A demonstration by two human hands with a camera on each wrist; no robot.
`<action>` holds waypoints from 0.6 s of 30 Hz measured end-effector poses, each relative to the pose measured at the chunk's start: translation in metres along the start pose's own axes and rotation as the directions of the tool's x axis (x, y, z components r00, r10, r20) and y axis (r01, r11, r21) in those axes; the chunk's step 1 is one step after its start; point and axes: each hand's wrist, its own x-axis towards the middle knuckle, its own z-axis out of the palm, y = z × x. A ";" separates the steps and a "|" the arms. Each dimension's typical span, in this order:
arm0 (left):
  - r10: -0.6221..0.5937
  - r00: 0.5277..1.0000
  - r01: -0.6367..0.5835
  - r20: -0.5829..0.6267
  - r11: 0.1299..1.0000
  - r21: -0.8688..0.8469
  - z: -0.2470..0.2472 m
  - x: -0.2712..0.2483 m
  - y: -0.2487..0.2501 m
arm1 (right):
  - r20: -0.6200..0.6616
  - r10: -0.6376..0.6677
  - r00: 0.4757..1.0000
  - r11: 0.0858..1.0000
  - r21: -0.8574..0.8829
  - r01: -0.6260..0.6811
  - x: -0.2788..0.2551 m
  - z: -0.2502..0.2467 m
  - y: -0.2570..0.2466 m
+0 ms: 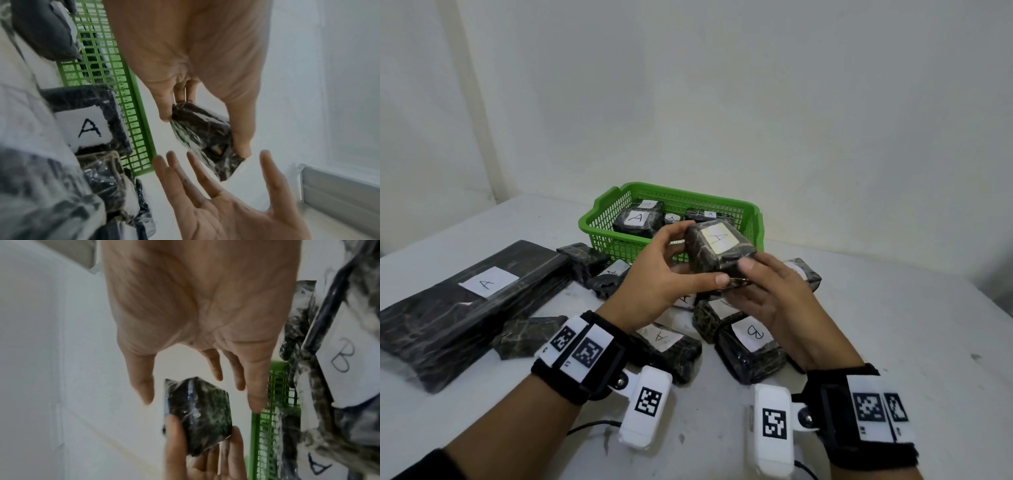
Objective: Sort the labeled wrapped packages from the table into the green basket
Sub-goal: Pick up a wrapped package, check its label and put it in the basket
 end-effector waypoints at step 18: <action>-0.262 0.957 0.285 -0.128 0.932 0.225 -0.034 0.095 0.041 | -0.210 0.201 0.957 0.965 -0.125 -0.230 0.094 0.023 -0.066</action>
